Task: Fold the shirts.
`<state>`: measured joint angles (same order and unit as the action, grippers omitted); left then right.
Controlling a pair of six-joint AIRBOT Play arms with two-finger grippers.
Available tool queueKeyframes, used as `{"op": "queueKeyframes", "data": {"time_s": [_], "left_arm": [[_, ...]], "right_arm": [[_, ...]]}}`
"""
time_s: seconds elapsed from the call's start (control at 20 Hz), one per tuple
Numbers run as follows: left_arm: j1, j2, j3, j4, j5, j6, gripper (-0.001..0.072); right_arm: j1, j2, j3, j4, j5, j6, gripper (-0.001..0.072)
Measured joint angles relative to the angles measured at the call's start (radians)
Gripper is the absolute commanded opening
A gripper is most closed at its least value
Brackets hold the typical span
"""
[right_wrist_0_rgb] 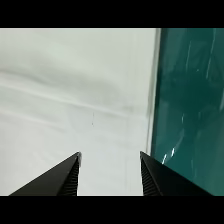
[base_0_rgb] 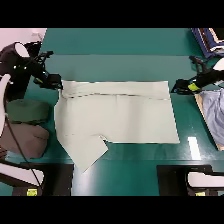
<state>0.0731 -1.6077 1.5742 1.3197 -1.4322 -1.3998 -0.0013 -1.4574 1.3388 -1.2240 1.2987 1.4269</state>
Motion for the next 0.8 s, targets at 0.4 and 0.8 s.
{"op": "queueKeyframes", "data": {"time_s": [0.4,0.8], "left_arm": [[0.0,0.479,-0.576,0.023,0.029,-0.116,0.0487],[0.0,0.76,-1.006,-0.077,0.034,-0.205,0.0486]], "right_arm": [[-0.064,0.229,-0.164,0.002,-0.011,-0.035,0.0432],[-0.071,0.272,-0.189,0.004,-0.034,-0.055,0.0433]]}}
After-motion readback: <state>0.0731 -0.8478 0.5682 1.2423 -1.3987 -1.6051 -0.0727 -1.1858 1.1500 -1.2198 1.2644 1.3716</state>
